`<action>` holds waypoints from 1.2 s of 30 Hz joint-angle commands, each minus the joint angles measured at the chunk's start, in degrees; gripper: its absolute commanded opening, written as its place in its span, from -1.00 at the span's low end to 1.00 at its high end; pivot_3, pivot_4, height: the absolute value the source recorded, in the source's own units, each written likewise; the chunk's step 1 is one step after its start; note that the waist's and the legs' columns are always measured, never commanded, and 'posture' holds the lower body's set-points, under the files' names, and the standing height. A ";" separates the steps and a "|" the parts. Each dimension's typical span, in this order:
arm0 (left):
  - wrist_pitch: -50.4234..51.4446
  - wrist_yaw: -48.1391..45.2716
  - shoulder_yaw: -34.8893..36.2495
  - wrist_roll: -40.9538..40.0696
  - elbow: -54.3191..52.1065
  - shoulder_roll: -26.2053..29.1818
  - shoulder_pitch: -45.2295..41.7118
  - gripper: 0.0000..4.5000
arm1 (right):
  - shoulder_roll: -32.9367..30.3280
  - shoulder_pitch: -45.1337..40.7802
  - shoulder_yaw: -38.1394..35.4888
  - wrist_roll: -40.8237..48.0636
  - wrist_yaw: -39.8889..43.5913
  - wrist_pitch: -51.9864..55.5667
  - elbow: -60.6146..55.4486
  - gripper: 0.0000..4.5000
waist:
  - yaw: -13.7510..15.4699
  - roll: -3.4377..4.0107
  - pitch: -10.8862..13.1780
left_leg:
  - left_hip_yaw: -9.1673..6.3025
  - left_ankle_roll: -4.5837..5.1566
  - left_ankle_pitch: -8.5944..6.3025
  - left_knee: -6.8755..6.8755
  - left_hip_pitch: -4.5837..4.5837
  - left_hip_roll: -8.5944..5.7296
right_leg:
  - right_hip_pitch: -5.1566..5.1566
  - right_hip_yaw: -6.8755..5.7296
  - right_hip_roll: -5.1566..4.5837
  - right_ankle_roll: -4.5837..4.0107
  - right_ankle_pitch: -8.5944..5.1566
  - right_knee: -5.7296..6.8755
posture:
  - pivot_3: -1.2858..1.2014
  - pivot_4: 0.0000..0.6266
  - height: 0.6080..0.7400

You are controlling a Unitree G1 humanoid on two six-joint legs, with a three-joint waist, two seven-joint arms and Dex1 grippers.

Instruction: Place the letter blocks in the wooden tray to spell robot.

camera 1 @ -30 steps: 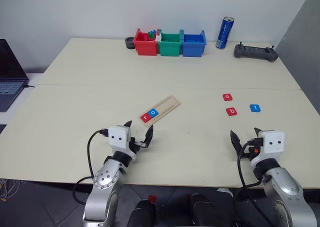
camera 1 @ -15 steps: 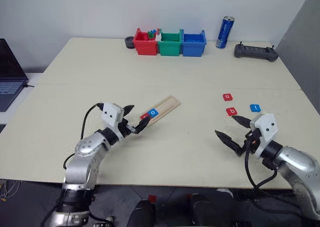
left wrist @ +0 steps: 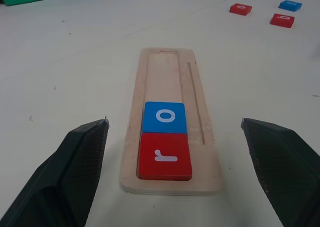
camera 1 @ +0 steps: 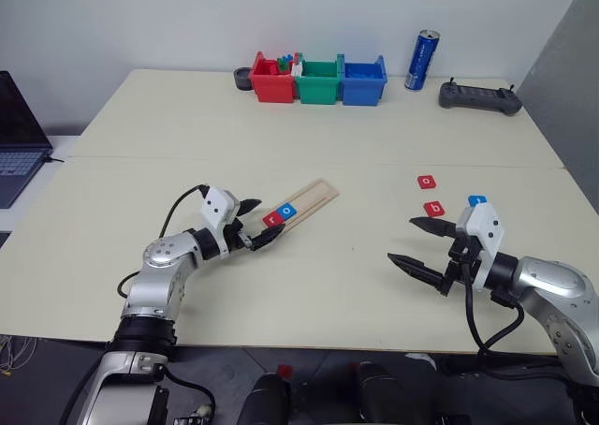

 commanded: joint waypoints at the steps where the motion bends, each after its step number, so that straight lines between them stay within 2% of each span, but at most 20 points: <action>1: -2.24 -0.97 -0.33 0.94 1.65 -0.21 -1.18 1.00 | 0.13 -0.25 -0.89 0.79 -0.84 -0.04 -1.90 0.99 | 0.00 0.00 0.00 | -0.01 0.00 0.00 0.00 0.00 0.00 | 0.00 -0.01 0.00 0.00 0.00 0.00 | 0.03 -0.52 1.00; 28: -10.43 -6.19 -1.93 6.06 19.96 -1.73 -7.21 1.00 | -0.47 1.81 -1.56 1.75 -1.01 0.33 -3.51 0.99 | 0.02 0.01 -0.01 | -0.07 0.00 0.00 0.02 0.01 -0.03 | 0.01 -0.07 -0.01 0.00 0.00 0.10 | 0.03 -0.52 1.00; 31: -10.79 -6.62 -1.72 5.89 20.82 -1.88 -7.76 0.75 | -0.65 1.47 -1.84 1.84 -1.16 0.55 -3.54 1.00 | 0.02 0.02 -0.01 | -0.08 0.00 0.00 0.03 0.03 -0.03 | 0.01 -0.07 -0.01 0.00 0.00 0.13 | 0.03 -0.52 1.00; 33: -11.06 -6.71 -1.63 5.86 21.26 -1.96 -8.07 0.51 | -0.74 1.42 -2.03 1.92 -1.22 0.62 -3.59 1.00 | 0.02 0.02 -0.01 | -0.07 0.00 0.00 0.03 0.03 -0.03 | 0.01 -0.07 -0.01 0.01 0.00 0.14 | 0.03 -0.52 1.00; 36: -11.35 -6.87 -1.53 5.78 21.63 -2.15 -8.34 0.50 | -0.74 1.07 -2.15 2.15 -1.59 1.20 -4.13 1.00 | 0.02 0.02 -0.01 | -0.08 0.00 0.00 0.03 0.03 -0.04 | 0.01 -0.07 -0.01 0.01 0.00 0.14 | 0.03 -0.52 1.00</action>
